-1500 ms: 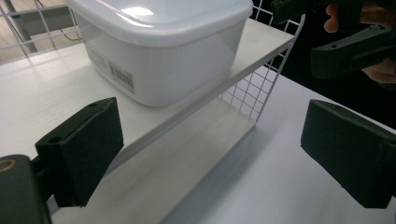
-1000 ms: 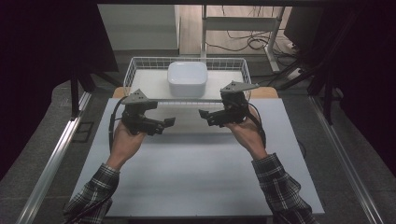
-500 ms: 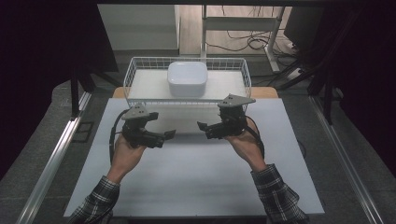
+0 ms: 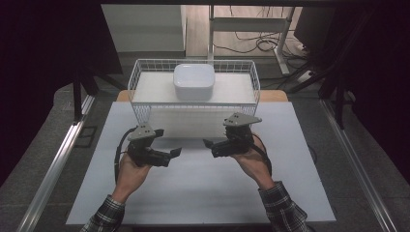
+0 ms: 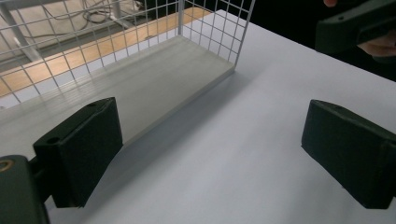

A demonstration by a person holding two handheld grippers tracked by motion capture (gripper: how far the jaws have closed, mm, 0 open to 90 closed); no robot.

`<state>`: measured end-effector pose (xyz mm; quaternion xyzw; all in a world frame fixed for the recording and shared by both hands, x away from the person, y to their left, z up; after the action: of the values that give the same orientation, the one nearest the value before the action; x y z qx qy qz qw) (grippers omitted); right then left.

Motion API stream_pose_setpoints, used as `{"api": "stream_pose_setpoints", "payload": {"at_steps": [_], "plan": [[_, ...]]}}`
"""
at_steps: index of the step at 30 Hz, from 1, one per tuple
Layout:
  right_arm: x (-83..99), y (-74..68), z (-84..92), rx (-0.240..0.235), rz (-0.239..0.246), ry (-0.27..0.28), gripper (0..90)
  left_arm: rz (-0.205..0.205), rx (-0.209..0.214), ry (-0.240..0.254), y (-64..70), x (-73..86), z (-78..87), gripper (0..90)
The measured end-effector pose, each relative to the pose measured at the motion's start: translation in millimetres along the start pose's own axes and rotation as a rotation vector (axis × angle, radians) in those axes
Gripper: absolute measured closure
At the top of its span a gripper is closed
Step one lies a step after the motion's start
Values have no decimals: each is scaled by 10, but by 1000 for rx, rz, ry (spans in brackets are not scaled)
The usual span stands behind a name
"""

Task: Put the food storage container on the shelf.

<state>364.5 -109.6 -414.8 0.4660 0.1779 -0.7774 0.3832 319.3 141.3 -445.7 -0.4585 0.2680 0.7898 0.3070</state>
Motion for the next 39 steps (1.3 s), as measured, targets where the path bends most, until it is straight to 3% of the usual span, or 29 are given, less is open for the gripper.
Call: {"api": "stream_pose_setpoints", "payload": {"at_steps": [1, 9, 15, 27, 35, 39], "plan": [[60, -8, 5, 16, 15, -6, 0, 2, 3, -5, 7, 24, -6, 50], [209, -22, 49, 16, 22, -18, 0, -14, -2, -29, 99, 164, -24, 49], [366, -57, 136, 2, -16, -12, 0, -8, 1, -47, 123, 329, -32, 48], [573, -193, 299, -8, -8, -26, 0, 1, -7, -43, 235, 520, 109, 47], [736, -175, 355, 5, -18, -35, 0, 29, -16, -73, 216, 738, 127, 46], [813, -150, 386, 9, -24, -35, 0, 21, -28, -83, 229, 802, 153, 46]]}}
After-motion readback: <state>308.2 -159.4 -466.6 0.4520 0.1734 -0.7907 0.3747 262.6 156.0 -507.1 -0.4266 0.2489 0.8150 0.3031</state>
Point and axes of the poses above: each handheld gripper's, and its own axes: z roughly backward along the jaws, x roughly out of its underside, y roughly to its right, the point moved 3 cm from there along -z, roughly forward along the jaws, and after that the axes turned 2 degrees about x, right-handed, at the moved point
